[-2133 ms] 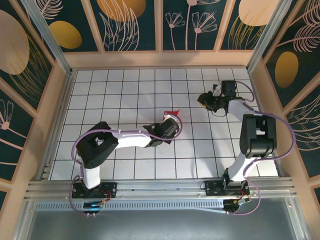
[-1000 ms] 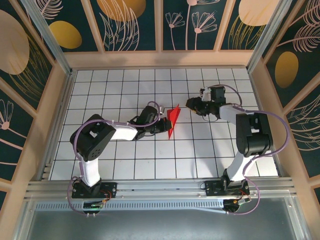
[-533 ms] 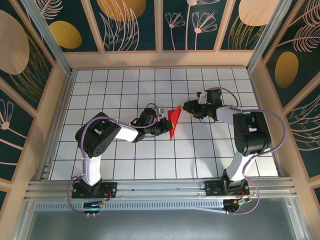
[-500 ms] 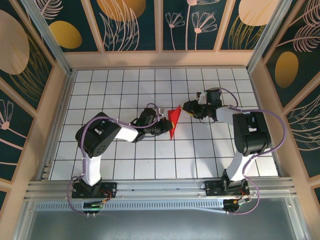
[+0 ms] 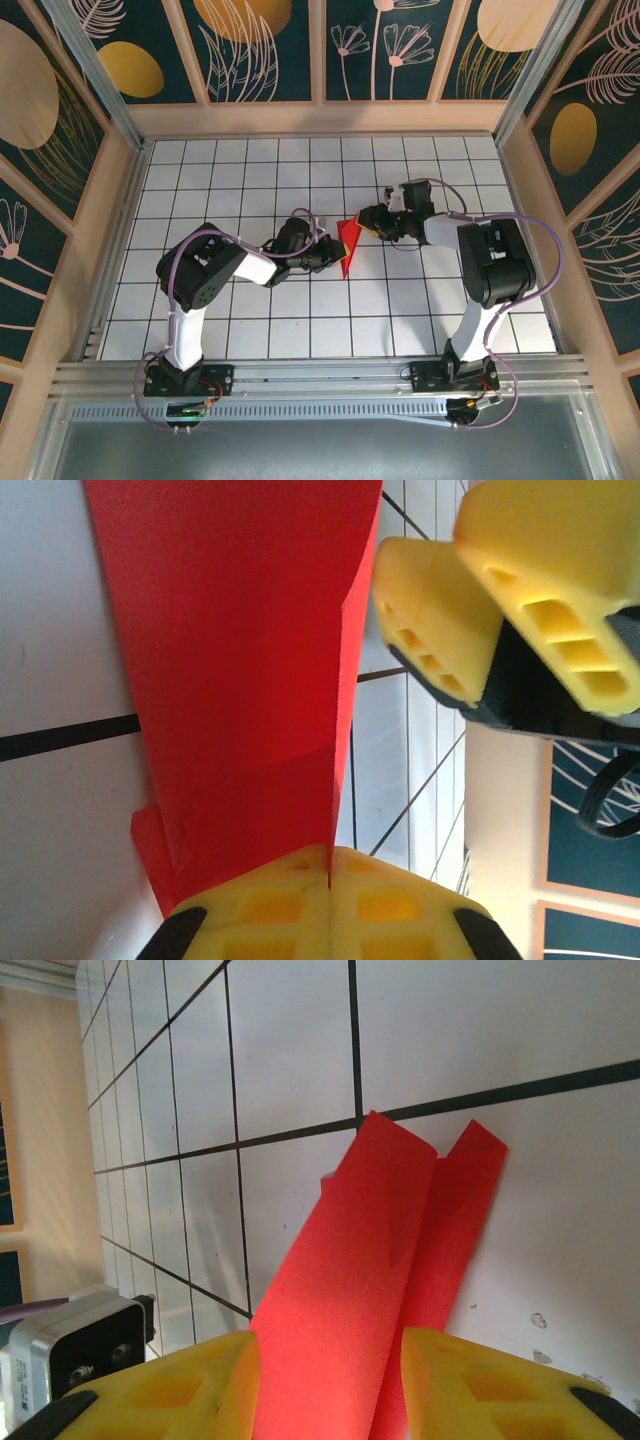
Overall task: Fold a paper plane with a square sheet of paper (fold left side to right side)
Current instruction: Fold the wing for the fifth time at the center of the table.
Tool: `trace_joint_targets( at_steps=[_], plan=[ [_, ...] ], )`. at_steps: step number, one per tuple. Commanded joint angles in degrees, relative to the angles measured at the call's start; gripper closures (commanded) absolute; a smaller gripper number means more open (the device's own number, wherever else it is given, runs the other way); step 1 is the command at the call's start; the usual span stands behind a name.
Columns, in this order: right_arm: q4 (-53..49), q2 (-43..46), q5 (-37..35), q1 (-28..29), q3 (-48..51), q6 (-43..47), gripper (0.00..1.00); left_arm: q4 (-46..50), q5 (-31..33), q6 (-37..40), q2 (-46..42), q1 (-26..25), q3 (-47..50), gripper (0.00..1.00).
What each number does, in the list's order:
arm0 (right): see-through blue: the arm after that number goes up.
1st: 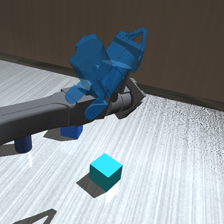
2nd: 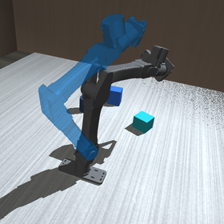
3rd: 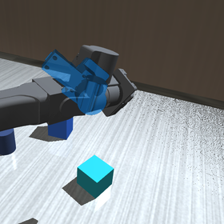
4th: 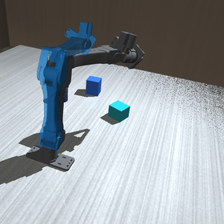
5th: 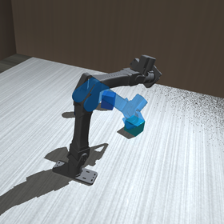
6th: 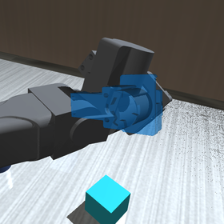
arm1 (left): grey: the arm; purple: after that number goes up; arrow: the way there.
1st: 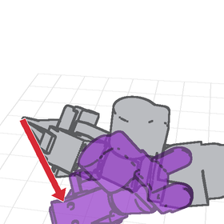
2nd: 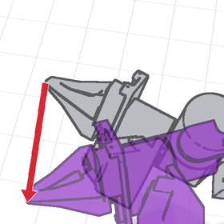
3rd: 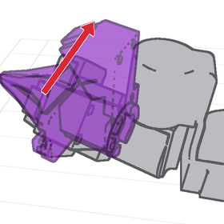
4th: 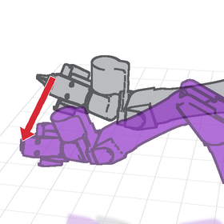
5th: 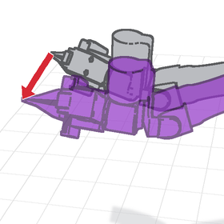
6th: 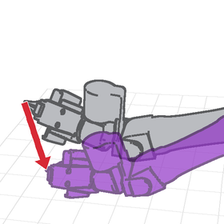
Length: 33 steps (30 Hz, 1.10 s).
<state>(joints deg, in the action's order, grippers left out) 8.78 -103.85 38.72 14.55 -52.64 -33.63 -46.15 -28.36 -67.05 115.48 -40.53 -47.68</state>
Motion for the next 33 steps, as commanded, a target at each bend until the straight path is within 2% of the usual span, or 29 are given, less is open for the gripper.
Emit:
trace_joint_targets(
  at_steps=[1,8,33],
  plan=[
    [1.0,-1.1,-1.3,0.7,0.3,-0.8,0.59,-5.2,-1.5,-2.9,1.6,0.6,1.5,1.00],
    [0.8,-1.9,-1.4,1.3,-0.1,-0.8,0.62,-8.7,-2.2,-5.4,2.8,0.8,2.5,1.00],
    [-0.1,-3.7,-4.3,3.6,-0.6,-1.1,0.59,-9.9,-3.2,-7.2,4.6,0.9,1.5,1.00]
  ],
)
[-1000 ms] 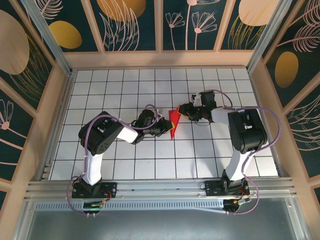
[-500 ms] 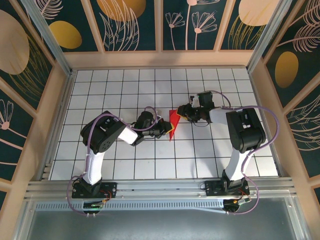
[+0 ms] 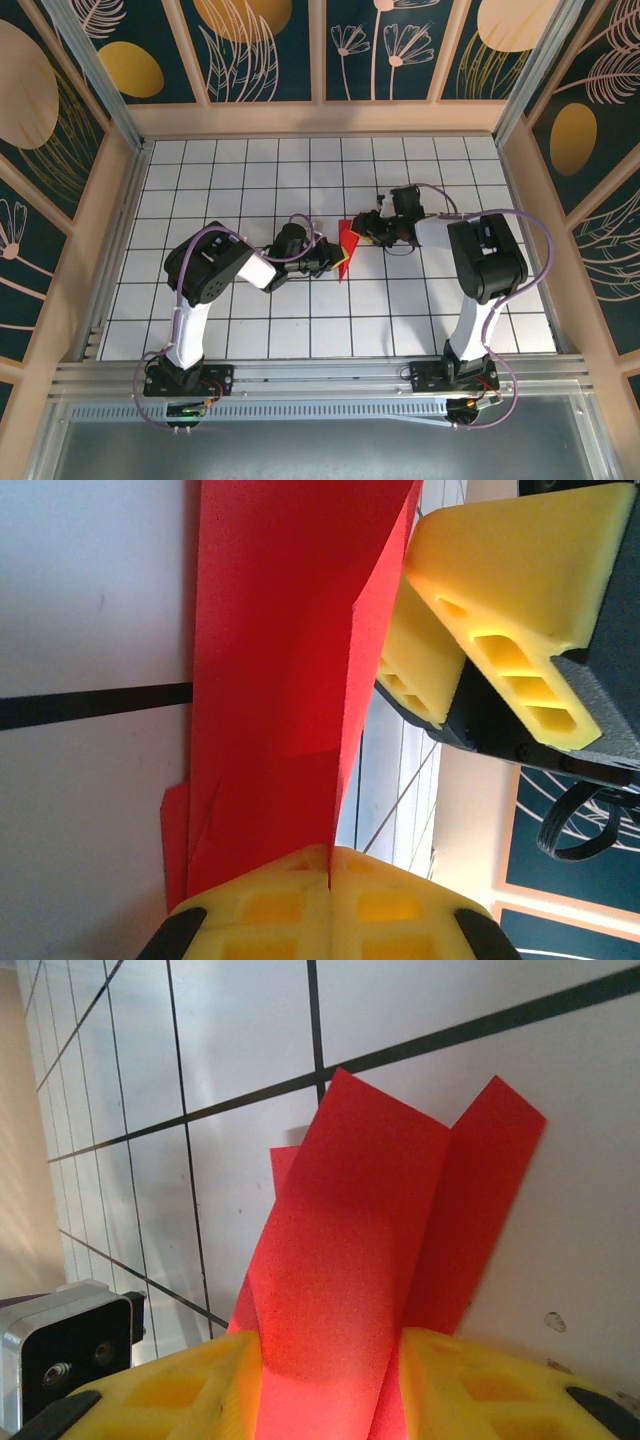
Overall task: Fold a paper plane with a square sheet of paper (fold left side to right side)
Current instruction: Fold the wing for the fifth time at the center of the table.
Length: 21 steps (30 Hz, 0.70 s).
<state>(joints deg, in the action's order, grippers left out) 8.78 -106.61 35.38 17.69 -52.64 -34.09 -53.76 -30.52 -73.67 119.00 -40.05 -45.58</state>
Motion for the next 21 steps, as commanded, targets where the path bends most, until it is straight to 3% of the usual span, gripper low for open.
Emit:
trace_joint_targets(
  at_steps=[1,7,21],
  plan=[
    [-0.2,-1.1,-1.1,0.6,-0.7,-0.7,0.59,-2.3,-0.9,-0.7,1.2,0.4,-0.6,1.00],
    [-1.4,-2.5,-2.1,1.1,-1.5,-0.4,0.60,-2.3,-0.9,-0.8,1.3,0.4,-0.6,0.98],
    [-5.3,-4.8,-5.1,1.7,-3.0,0.5,0.64,3.6,1.4,2.9,-2.8,0.8,-0.2,0.68]
  ],
)
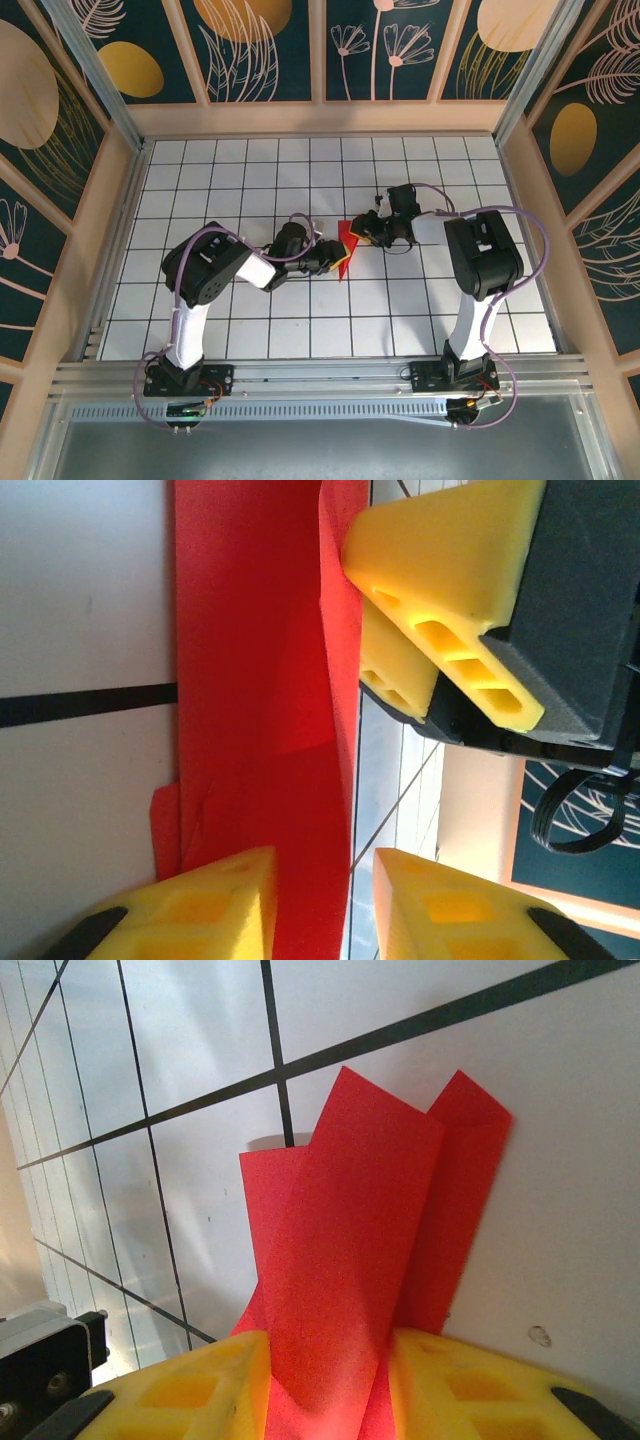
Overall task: Fold a paper plane with a square sheet of paper (fold left side to right side)
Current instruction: Fold the wing for the fifth time at the center of the table.
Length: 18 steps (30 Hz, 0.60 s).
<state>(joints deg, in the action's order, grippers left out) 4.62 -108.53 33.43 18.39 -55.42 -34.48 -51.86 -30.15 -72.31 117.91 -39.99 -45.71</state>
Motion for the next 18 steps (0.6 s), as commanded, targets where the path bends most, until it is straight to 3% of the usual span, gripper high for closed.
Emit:
trace_joint_targets(
  at_steps=[1,11,18],
  plan=[
    [-1.2,-2.8,-3.2,1.0,-0.3,0.9,0.64,1.7,1.1,1.5,-1.8,1.0,0.0,0.67],
    [-1.2,-2.9,-2.9,0.9,-0.4,1.1,0.63,5.7,1.0,3.4,-0.6,2.1,-3.5,0.65],
    [-1.2,-2.9,-2.8,1.0,-0.2,1.1,0.64,10.3,2.4,5.8,0.1,2.2,-6.0,0.71]
  ],
)
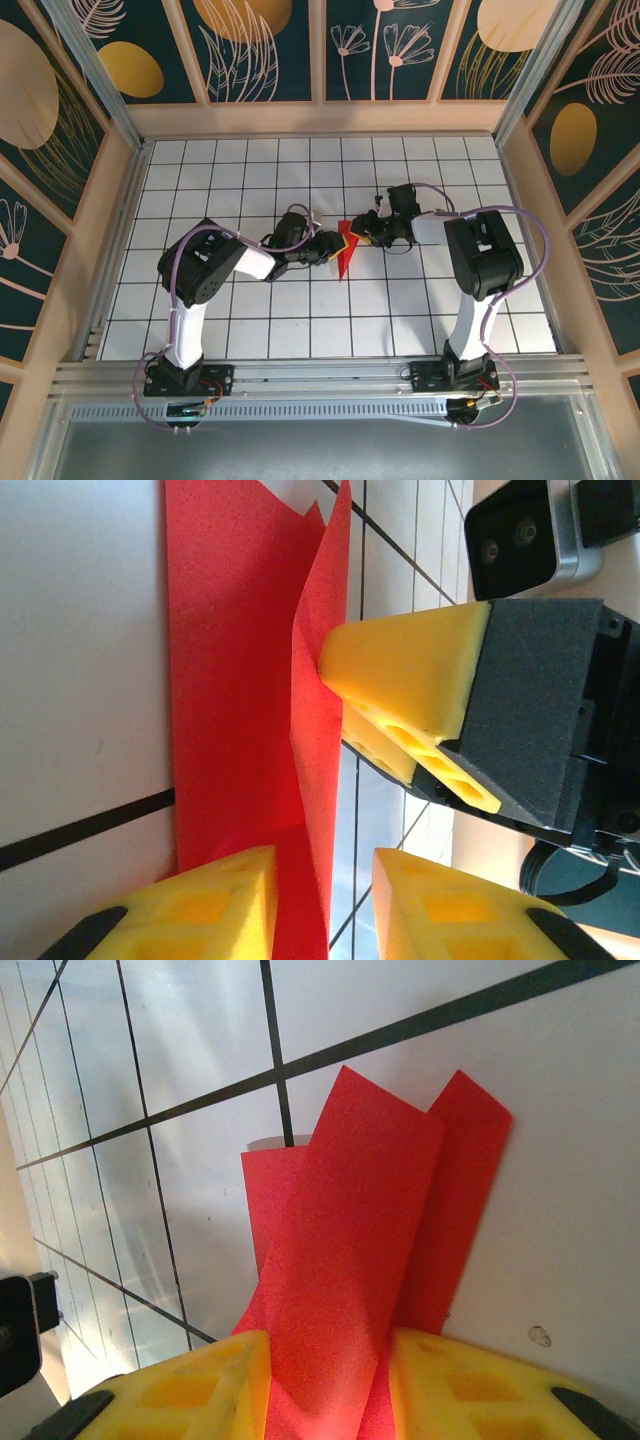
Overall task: Fold a paper plane with a square sheet of paper (fold left side to right side)
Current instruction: Fold the wing for the fifth time at the center of the table.
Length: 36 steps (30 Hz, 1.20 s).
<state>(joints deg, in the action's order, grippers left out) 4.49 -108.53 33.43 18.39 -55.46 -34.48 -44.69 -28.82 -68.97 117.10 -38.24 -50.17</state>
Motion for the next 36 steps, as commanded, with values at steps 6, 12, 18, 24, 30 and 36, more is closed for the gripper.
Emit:
trace_joint_targets(
  at_steps=[6,12,18,24,30,36],
  plan=[
    [-1.2,-2.9,-2.8,0.9,-0.4,1.2,0.64,6.4,2.7,3.7,1.1,0.5,-2.0,0.74],
    [-1.4,-3.2,-2.6,1.0,-0.4,1.3,0.64,7.5,3.4,4.4,1.9,0.5,-3.1,0.82],
    [-1.5,-3.3,-2.5,1.1,-0.5,1.5,0.64,9.6,4.2,5.5,2.5,0.4,-4.0,0.88],
    [-1.9,-2.9,-2.9,1.1,-1.0,1.7,0.64,10.9,4.8,5.5,3.0,0.5,-3.9,0.91],
    [-0.5,-2.1,-1.8,1.0,-0.9,1.0,0.63,13.8,6.6,6.4,2.3,0.5,-3.4,0.94],
    [0.7,-0.4,-1.4,0.9,-0.4,0.0,0.63,14.9,7.6,6.1,2.8,0.5,-2.6,0.96]
  ],
)
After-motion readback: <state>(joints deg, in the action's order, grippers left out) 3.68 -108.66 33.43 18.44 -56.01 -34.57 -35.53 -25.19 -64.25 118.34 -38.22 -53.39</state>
